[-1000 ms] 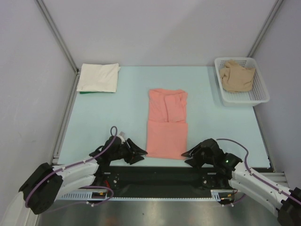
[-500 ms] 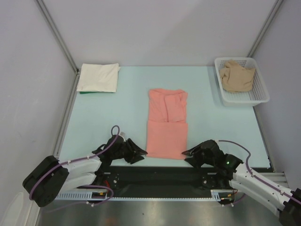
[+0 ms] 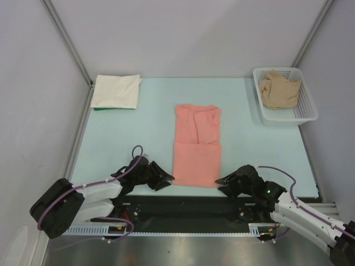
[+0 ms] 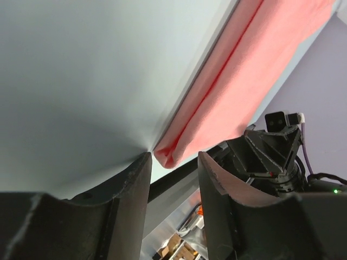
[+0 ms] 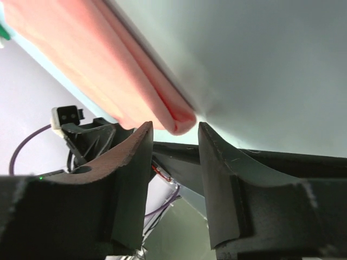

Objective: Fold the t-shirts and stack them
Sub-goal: Fold the tshirt

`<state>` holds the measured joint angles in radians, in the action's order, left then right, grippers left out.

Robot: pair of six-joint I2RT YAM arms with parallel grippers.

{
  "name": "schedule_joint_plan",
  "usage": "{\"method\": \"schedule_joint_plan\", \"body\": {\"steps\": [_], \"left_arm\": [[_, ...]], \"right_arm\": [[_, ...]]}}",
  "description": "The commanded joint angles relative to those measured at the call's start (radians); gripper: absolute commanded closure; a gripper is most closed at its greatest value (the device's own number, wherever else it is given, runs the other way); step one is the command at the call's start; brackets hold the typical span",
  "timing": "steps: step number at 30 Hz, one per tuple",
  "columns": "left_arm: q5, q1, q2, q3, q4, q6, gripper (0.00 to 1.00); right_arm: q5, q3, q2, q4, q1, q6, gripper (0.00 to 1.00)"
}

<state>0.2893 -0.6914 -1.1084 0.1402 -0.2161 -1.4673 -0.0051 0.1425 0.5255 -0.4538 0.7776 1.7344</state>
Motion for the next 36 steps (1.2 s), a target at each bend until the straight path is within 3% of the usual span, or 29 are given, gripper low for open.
{"method": "schedule_joint_plan", "body": {"steps": [1, 6, 10, 18, 28, 36], "left_arm": [[-0.056, -0.003, 0.008, 0.032, 0.121, 0.004, 0.53], [-0.044, -0.003, -0.036, 0.032, 0.095, 0.004, 0.53], [-0.032, -0.026, -0.067, 0.064, 0.167, -0.011, 0.53], [-0.056, -0.045, -0.085, 0.081, 0.235, -0.048, 0.62], [-0.058, -0.045, -0.117, 0.064, 0.179, -0.060, 0.62], [-0.059, -0.045, -0.117, 0.041, 0.167, -0.076, 0.62]], "right_arm": [[0.028, 0.009, 0.011, -0.143, 0.012, -0.012, 0.55], [0.016, -0.014, 0.044, -0.079, 0.012, -0.003, 0.52], [0.016, -0.003, 0.093, -0.054, 0.014, -0.018, 0.51], [0.016, 0.002, 0.117, -0.049, 0.017, -0.021, 0.51], [0.016, -0.043, 0.087, -0.042, 0.015, 0.013, 0.61], [0.017, -0.061, 0.108, -0.034, 0.003, -0.001, 0.61]]}}
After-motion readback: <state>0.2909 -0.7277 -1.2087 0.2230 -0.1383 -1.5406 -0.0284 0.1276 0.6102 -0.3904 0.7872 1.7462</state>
